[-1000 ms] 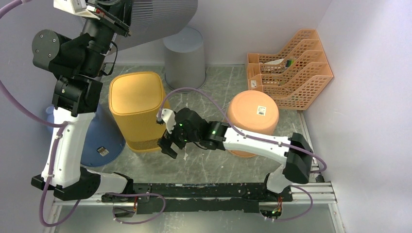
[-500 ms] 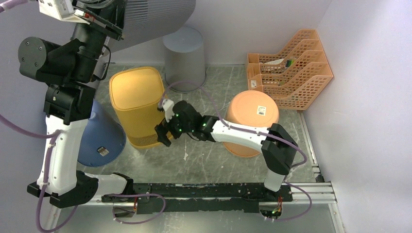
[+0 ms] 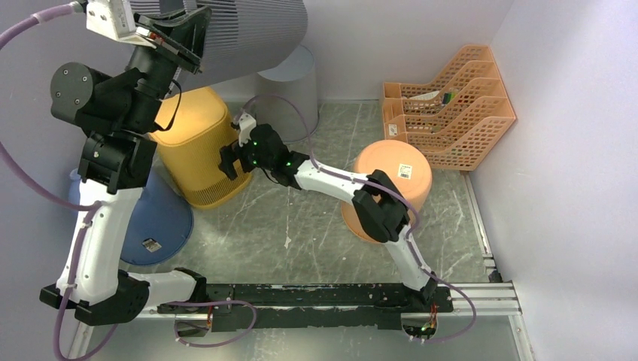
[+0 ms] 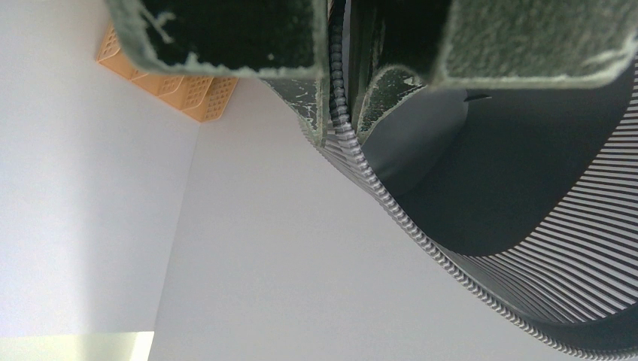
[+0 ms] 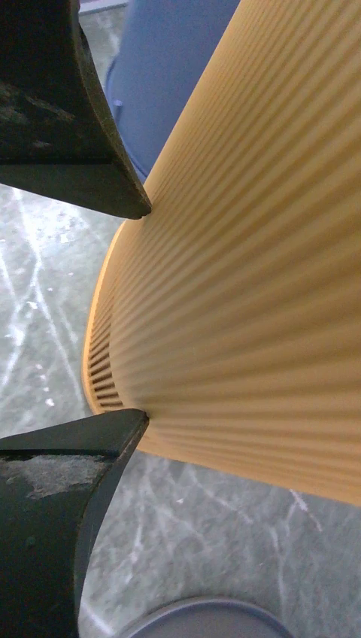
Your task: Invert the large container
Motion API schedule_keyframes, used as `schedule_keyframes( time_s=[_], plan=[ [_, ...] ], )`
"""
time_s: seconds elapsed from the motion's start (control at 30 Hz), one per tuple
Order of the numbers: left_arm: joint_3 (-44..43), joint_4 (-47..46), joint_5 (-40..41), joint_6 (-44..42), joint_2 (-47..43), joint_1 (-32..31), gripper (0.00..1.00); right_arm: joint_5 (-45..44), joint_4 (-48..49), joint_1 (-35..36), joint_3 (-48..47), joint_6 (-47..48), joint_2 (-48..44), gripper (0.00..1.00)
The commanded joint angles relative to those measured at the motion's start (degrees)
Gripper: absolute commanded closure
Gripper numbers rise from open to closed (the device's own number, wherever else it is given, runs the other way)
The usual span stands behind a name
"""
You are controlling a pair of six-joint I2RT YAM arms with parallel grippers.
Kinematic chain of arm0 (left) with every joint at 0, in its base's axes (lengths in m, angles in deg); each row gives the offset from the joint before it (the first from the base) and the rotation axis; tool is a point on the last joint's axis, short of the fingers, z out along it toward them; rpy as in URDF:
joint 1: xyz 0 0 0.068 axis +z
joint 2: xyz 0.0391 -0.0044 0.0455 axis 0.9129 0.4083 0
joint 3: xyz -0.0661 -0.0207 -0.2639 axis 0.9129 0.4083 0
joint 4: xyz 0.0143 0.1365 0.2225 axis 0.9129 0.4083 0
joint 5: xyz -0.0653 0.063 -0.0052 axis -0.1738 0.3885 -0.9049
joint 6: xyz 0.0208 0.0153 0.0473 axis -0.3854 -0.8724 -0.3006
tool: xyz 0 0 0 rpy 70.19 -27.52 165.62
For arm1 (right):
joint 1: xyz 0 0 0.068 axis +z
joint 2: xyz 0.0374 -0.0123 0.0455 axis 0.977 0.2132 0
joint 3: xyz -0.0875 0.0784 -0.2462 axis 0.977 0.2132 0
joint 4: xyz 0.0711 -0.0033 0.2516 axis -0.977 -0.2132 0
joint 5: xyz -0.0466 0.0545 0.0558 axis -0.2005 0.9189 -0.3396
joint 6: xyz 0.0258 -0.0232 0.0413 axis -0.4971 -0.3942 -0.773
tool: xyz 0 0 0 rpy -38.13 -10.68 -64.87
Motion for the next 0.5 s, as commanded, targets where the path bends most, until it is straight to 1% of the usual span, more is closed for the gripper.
schedule_keyframes(
  time_s=[0.0,0.2,0.3,0.4,0.47],
  plan=[
    [0.49,-10.84,-3.66,-1.83,-2.93,-0.11,0.93,1.45,4.54,-0.29,-8.35,-1.49,5.23,0.00],
    [1.78,-11.50,-5.03,-2.08,-2.63,-0.14,0.93,1.34,5.37,-2.53,-21.74,-2.60,15.14,0.00],
    [2.21,-11.63,-4.94,-2.79,-2.49,-0.13,0.93,0.80,7.07,-3.51,-26.89,-2.71,18.27,0.00],
    [2.63,-11.71,-4.70,-3.45,-2.42,-0.14,0.93,0.34,8.94,-4.67,-27.34,-2.66,18.52,0.00],
    [3.00,-11.90,-4.49,-3.80,-2.36,-0.14,0.93,0.44,8.11,-5.14,-25.80,-2.38,16.62,0.00]
  ],
)
